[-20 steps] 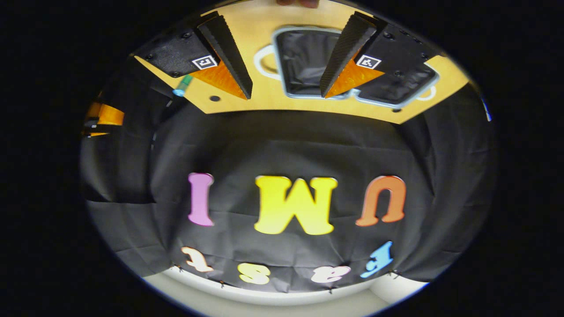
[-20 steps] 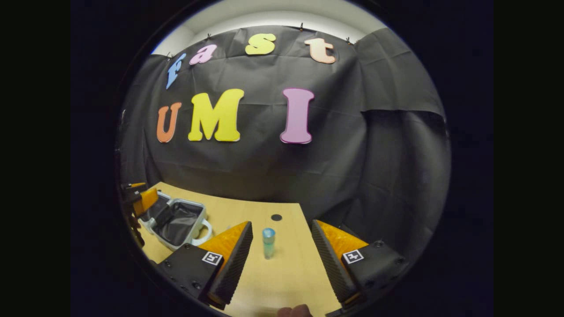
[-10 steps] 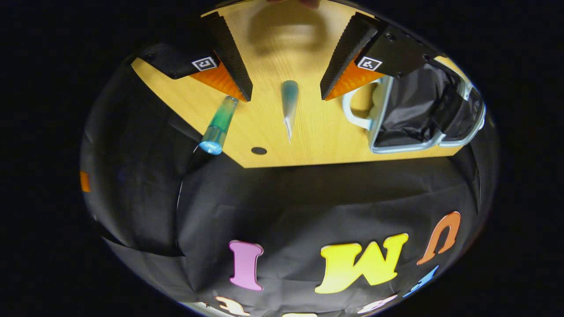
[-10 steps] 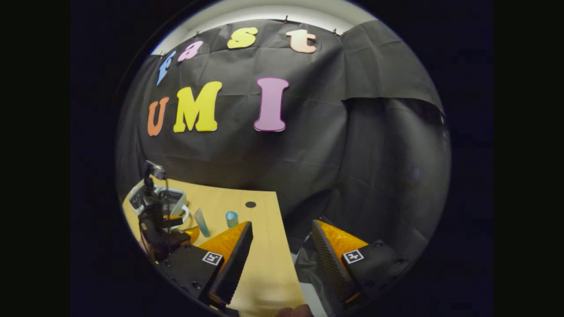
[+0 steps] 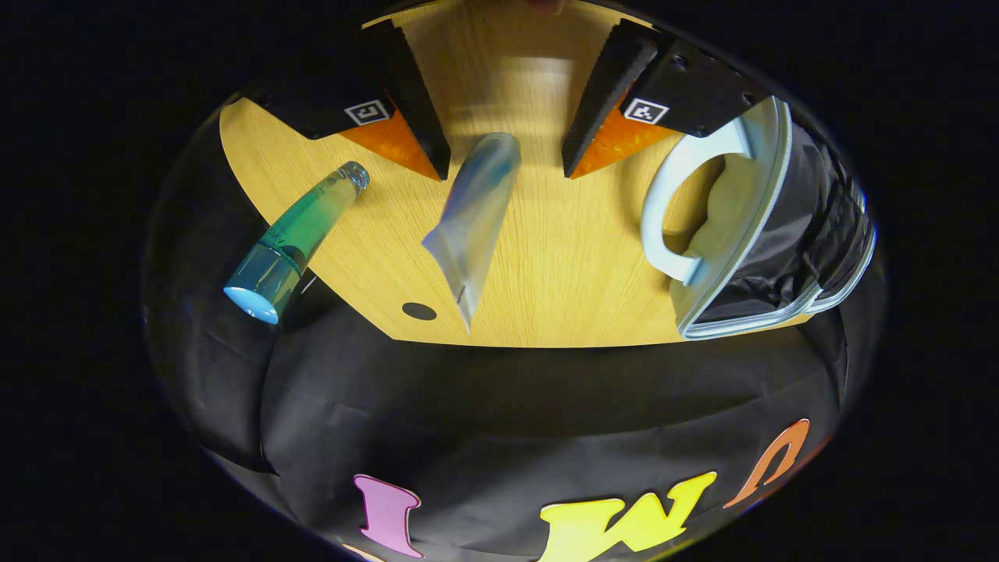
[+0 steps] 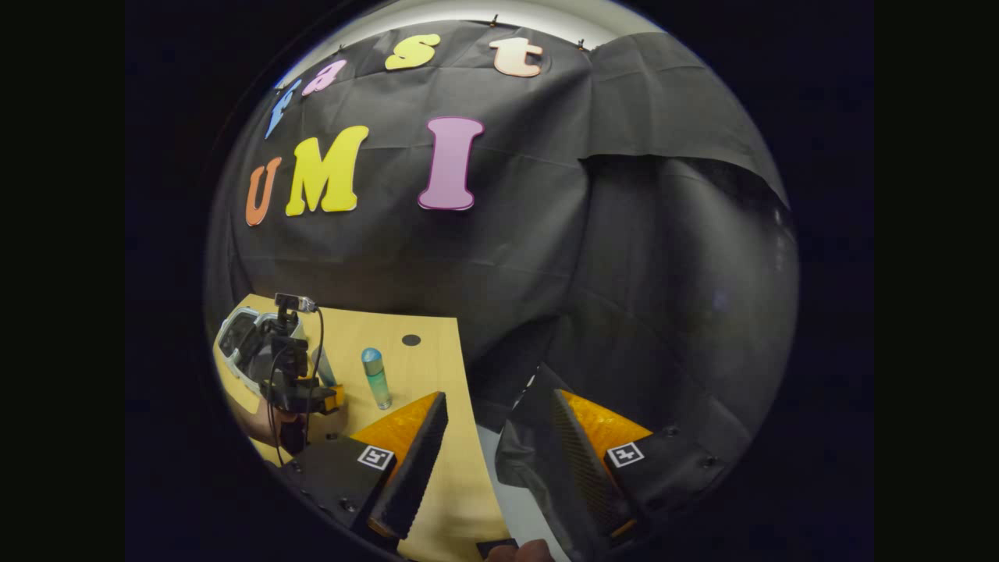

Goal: First open the suitcase, pack the skin care products into it, and then close the suitcase.

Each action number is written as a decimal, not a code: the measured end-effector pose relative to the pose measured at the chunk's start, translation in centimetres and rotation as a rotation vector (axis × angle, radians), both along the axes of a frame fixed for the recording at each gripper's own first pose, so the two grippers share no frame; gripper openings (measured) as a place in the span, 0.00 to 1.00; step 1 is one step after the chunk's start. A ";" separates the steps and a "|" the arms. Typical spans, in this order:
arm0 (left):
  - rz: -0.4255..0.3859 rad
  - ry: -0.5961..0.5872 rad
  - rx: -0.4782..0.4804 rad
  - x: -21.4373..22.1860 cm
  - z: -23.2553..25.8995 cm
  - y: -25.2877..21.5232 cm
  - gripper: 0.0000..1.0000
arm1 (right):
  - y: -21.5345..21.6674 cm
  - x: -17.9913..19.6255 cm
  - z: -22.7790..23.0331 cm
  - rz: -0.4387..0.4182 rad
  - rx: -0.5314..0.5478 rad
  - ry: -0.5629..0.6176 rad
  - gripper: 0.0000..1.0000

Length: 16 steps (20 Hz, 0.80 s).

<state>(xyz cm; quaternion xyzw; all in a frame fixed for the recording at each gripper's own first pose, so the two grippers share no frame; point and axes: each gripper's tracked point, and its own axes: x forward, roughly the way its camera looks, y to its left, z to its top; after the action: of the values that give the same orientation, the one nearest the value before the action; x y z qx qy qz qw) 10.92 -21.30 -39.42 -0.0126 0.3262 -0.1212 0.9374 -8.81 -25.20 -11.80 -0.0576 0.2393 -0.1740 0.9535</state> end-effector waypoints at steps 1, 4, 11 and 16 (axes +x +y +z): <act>-0.007 -0.004 0.002 0.0 0.0 -0.3 0.89 | 0.1 0.1 -0.1 -0.001 0.002 0.001 0.80; -0.031 -0.013 0.029 0.4 0.0 -0.3 0.65 | 0.8 0.5 -0.2 0.011 0.004 0.004 0.80; -0.077 -0.014 -0.036 -1.6 5.3 0.2 0.39 | 4.7 2.0 -3.7 0.124 0.046 0.035 0.80; -0.101 -0.086 -0.072 -6.1 14.0 2.9 0.37 | 10.1 5.6 -9.6 0.263 0.149 0.059 0.80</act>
<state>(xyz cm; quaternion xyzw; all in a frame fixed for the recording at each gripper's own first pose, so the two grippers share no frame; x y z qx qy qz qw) 4.82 -18.41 -25.46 -0.0248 0.2812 -0.1805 0.9422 -3.21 -15.10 -21.40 -0.0224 0.2697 -0.0275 0.9623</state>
